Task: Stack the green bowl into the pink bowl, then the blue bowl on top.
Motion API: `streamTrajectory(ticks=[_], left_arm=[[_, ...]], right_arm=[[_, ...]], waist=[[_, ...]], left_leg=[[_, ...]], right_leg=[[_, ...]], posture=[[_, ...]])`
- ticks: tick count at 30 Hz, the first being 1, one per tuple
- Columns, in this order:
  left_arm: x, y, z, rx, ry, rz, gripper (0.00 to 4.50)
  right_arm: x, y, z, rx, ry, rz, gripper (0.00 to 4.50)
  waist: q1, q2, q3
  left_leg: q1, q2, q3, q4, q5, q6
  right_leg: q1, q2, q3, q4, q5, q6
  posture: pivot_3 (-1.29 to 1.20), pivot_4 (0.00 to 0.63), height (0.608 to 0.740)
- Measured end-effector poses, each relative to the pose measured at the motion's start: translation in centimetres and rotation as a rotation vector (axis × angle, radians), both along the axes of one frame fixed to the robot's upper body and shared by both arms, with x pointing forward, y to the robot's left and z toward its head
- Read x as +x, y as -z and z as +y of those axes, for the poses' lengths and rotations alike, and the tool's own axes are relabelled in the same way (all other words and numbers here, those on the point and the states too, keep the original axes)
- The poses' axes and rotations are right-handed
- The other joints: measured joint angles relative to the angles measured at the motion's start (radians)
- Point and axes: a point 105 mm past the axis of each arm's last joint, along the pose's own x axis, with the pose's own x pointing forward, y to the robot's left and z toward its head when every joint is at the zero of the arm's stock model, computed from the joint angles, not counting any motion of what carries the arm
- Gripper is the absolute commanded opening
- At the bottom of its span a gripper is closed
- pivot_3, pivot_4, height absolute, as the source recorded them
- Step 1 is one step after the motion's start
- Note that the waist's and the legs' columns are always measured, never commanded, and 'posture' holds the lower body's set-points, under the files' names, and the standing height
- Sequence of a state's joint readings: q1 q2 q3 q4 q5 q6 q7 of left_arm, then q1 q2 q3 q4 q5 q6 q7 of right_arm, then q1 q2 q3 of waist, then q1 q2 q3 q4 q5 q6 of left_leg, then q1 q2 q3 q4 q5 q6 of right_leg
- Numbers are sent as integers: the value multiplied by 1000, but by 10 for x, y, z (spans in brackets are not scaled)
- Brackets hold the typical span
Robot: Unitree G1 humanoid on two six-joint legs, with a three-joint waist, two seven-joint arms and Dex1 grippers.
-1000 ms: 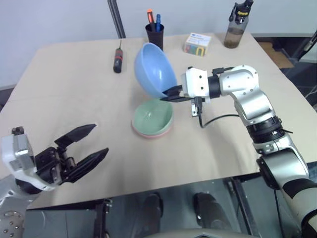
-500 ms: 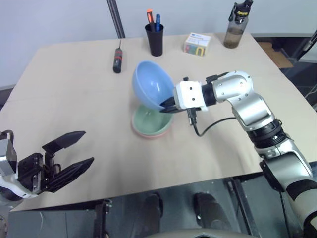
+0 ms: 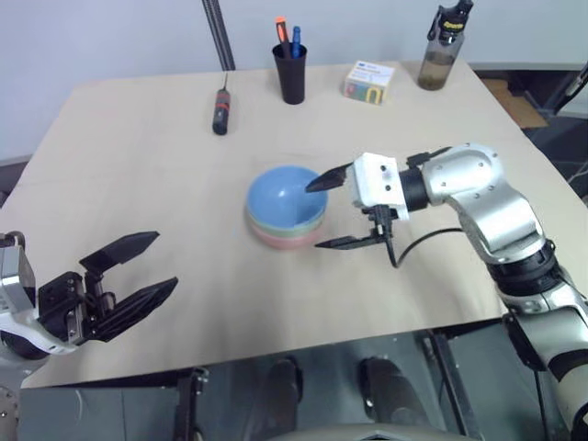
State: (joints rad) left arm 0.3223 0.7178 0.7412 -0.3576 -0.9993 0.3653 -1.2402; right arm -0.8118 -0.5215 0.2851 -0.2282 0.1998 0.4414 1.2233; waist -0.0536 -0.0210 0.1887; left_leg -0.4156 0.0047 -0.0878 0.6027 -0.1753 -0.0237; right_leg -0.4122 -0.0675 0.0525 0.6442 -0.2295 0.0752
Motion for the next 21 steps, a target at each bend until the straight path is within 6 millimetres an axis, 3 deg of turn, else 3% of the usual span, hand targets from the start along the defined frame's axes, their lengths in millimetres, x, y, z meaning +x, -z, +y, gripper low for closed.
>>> streamTrajectory(ticks=[4, 8, 10, 12, 14, 18, 21], left_arm=[[5, 2, 1, 20, -28, 7, 4500], [14, 11, -2, 43, -84, 37, 4500], [16, 13, -3, 52, -93, 43, 4500], [19, 18, -8, 77, -117, 56, 4500], [22, 22, -10, 83, -132, 65, 4500], [26, 18, -18, 113, -150, 28, 4500], [27, 19, -18, 121, -158, 26, 4500]], right_arm=[[8, 17, -33, 94, 194, 122, 4430], [11, 48, -79, 126, 422, 193, 4430], [10, 52, -87, 130, 455, 194, 4430], [6, 55, -111, 143, 539, 169, 4430], [6, 51, -121, 162, 581, 156, 4430], [-12, 17, -126, 288, 566, 115, 4430], [-19, 16, -128, 296, 568, 133, 4430]], waist=[[12, 0, 0], [18, -1, 0], [15, -1, 0], [16, -1, 0], [13, -1, 0], [14, -1, -1], [17, -2, -2]], left_leg=[[0, 0, 1, 0, 0, 0], [0, 0, 1, 1, 0, 0], [0, 0, 2, 1, 0, 0], [0, 0, 2, 1, 0, 0], [0, 0, 3, 1, 0, 0], [0, 1, 2, 1, 0, 0], [0, 1, 2, 2, 0, 0]], right_leg=[[0, 0, 0, -1, 0, 0], [0, -1, 1, -1, 0, 0], [0, 0, 1, -1, 0, 0], [1, 0, 1, -1, -1, 2], [0, 0, 2, -1, -1, 2], [1, 1, 2, -1, -2, 4], [1, 1, 2, -1, -2, 4]], posture=[[0, 150, 740], [0, 150, 740], [0, 150, 740], [0, 150, 740], [0, 150, 740], [0, 150, 740], [0, 150, 740]])
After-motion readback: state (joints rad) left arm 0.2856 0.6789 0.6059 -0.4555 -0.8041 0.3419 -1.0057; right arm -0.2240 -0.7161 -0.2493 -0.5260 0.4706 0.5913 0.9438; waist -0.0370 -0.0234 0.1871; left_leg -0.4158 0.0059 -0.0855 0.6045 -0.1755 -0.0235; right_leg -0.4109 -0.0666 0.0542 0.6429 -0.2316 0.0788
